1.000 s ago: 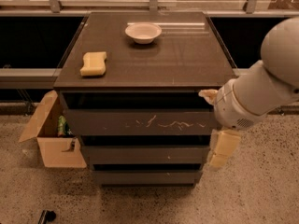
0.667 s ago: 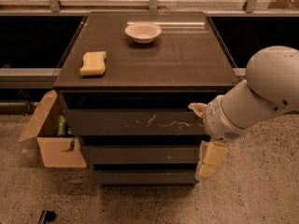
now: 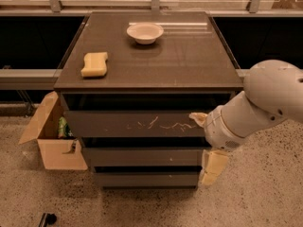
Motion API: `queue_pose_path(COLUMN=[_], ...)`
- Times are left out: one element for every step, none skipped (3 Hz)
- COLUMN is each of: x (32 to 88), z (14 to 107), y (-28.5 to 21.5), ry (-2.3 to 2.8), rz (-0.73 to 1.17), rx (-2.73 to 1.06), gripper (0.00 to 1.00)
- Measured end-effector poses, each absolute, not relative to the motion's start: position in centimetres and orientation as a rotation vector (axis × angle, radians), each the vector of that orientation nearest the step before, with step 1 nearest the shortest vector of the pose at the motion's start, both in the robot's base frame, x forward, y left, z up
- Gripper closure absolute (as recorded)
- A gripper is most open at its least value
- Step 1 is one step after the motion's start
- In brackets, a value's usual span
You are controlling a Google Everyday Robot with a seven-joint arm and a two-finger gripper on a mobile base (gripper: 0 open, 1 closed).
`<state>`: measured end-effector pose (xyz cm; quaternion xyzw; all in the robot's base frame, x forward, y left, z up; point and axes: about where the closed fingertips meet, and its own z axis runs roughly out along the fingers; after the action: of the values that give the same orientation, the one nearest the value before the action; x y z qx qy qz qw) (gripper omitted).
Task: Open middle drawer
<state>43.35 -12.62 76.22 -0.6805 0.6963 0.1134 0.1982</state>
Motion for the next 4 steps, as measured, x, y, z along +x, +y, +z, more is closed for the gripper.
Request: queue_pose_path(x=[42.8, 42.8, 43.4, 44.1], z=[69.2, 64.9, 60.8, 55.7], y=[-12.7, -12.5, -12.9, -13.4], ry=[1.877, 1.836, 1.828, 1.847], rz=[0.303, 0.289, 0.295, 0.382], rx=[-1.999, -2.042, -2.049, -2.009], gripper=[0.0, 0.0, 0.0, 0.0])
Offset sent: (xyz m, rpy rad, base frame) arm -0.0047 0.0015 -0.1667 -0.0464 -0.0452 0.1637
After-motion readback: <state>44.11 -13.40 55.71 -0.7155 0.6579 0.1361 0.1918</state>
